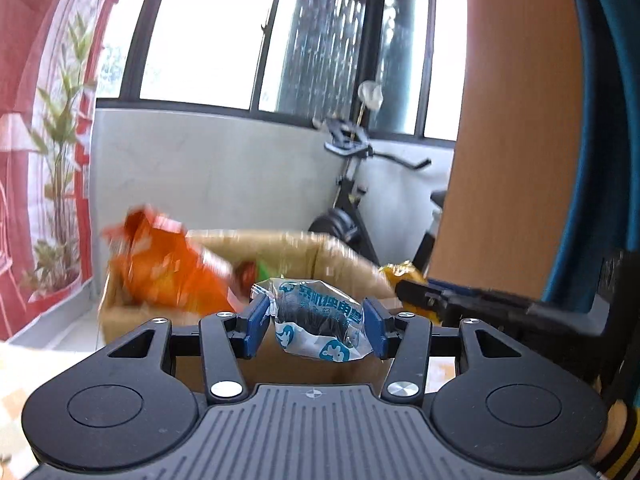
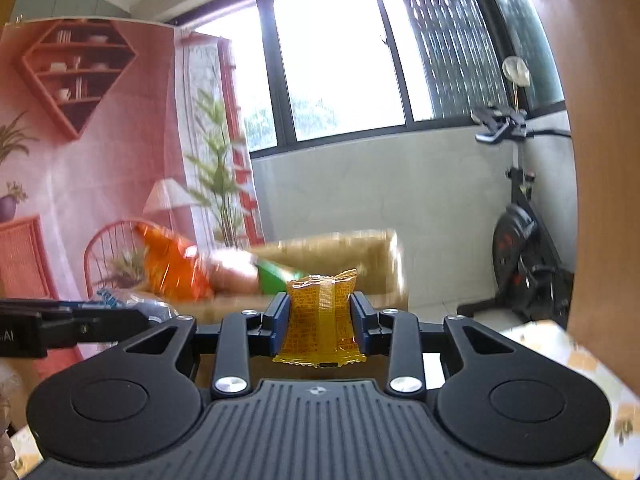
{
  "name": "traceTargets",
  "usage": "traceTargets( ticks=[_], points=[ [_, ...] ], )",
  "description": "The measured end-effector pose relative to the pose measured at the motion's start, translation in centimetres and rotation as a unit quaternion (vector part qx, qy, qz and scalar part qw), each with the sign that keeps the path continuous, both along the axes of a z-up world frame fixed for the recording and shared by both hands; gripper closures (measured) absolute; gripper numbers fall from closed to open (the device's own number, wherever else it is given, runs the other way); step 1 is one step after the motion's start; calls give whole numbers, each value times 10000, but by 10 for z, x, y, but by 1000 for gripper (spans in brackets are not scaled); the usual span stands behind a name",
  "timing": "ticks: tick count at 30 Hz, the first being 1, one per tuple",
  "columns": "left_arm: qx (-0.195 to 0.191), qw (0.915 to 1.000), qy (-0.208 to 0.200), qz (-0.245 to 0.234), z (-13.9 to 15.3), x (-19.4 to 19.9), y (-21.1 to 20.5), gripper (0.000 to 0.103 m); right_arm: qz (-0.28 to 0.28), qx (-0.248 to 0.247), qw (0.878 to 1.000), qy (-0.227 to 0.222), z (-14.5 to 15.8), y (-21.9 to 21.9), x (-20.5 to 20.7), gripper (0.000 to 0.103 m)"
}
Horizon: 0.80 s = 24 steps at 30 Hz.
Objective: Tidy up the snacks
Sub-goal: 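Lift both held snacks and carry them over the box, then open both grippers to drop the snacks into the box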
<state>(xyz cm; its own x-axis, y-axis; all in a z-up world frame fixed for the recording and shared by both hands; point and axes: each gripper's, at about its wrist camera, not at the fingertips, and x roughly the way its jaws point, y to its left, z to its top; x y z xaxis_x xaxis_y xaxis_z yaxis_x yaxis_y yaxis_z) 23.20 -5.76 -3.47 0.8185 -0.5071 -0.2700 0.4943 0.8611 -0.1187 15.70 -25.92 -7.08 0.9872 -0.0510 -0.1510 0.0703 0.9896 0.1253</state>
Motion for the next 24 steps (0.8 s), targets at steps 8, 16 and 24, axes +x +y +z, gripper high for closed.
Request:
traceTargets(
  ticks=[8, 16, 24],
  points=[
    [-65, 9995, 278, 161, 13, 58, -31, 50, -45, -459, 9988, -152, 17, -12, 54, 68],
    [235, 9982, 488, 272, 4, 83, -38, 49, -29, -388, 9992, 120, -3, -26, 87, 68],
    [236, 9968, 740, 209, -3, 86, -28, 37, -119, -489, 9984, 257, -16, -30, 83, 62]
  ],
)
